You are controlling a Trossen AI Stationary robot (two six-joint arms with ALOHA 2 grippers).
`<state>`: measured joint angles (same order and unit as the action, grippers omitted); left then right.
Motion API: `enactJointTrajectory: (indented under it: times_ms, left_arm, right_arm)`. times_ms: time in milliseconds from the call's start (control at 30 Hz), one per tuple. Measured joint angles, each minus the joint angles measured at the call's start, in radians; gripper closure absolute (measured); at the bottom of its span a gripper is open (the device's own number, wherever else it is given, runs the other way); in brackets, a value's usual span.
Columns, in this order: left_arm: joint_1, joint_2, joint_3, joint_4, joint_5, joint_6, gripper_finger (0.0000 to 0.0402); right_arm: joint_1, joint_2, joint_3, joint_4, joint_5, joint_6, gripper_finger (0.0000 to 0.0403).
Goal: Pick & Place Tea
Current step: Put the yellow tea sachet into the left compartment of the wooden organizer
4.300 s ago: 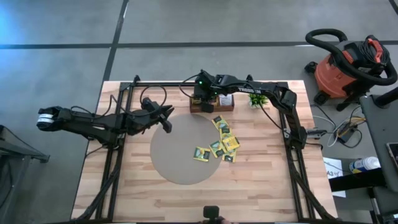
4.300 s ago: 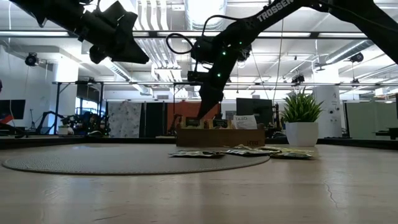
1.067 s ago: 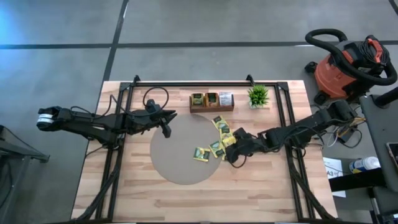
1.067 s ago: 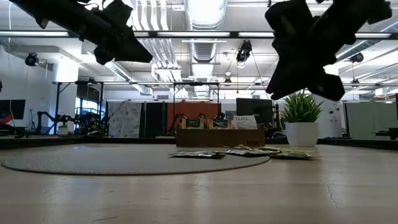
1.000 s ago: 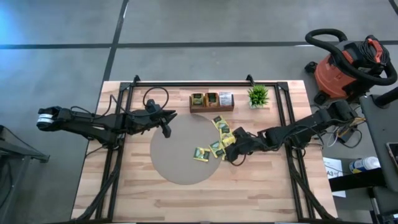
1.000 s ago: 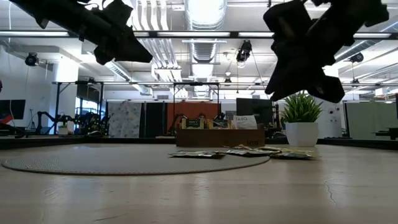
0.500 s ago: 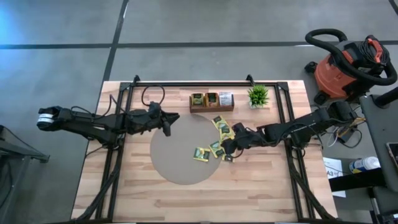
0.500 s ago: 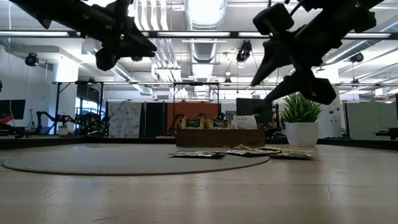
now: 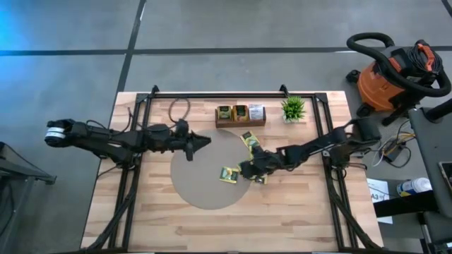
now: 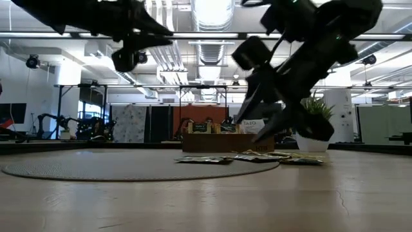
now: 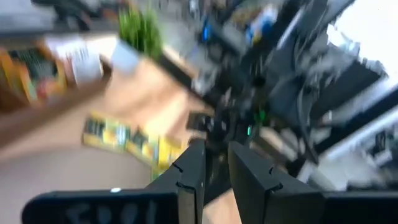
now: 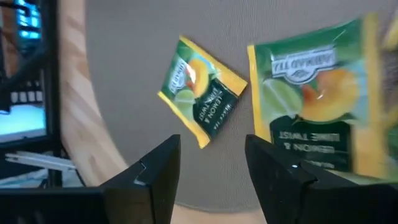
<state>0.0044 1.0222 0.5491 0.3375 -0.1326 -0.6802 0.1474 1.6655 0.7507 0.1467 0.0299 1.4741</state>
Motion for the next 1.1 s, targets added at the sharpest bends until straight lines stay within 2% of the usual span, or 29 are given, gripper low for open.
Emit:
enactJointTrajectory:
  times_ms: [233, 367, 567, 700, 867, 1100]
  left_arm:
    - [-0.015, 0.180, 0.008, -0.017, 0.125, 0.008, 0.0335]
    - [-0.032, 0.297, 0.032, -0.020, 0.196, 0.051, 0.0335]
    - [-0.060, 0.427, 0.086, -0.029, 0.231, 0.134, 0.0335]
    - [-0.070, 0.493, 0.125, -0.081, 0.255, 0.221, 0.0335]
    - [-0.072, 0.565, 0.163, -0.162, 0.259, 0.343, 0.0335]
    - [-0.072, 0.644, 0.205, -0.157, 0.279, 0.375, 0.0335]
  right_arm:
    - [0.005, 0.138, 0.108, -0.001, -0.157, -0.008, 0.0225]
    - [0.019, 0.181, 0.163, -0.024, -0.159, -0.009, 0.0225]
    - [0.027, 0.201, 0.206, -0.118, -0.130, -0.008, 0.0225]
    - [0.027, 0.201, 0.208, -0.122, -0.082, 0.013, 0.0225]
    - [0.027, 0.201, 0.201, -0.112, -0.080, 0.038, 0.0225]
    - [0.025, 0.201, 0.197, -0.109, -0.080, 0.038, 0.0225]
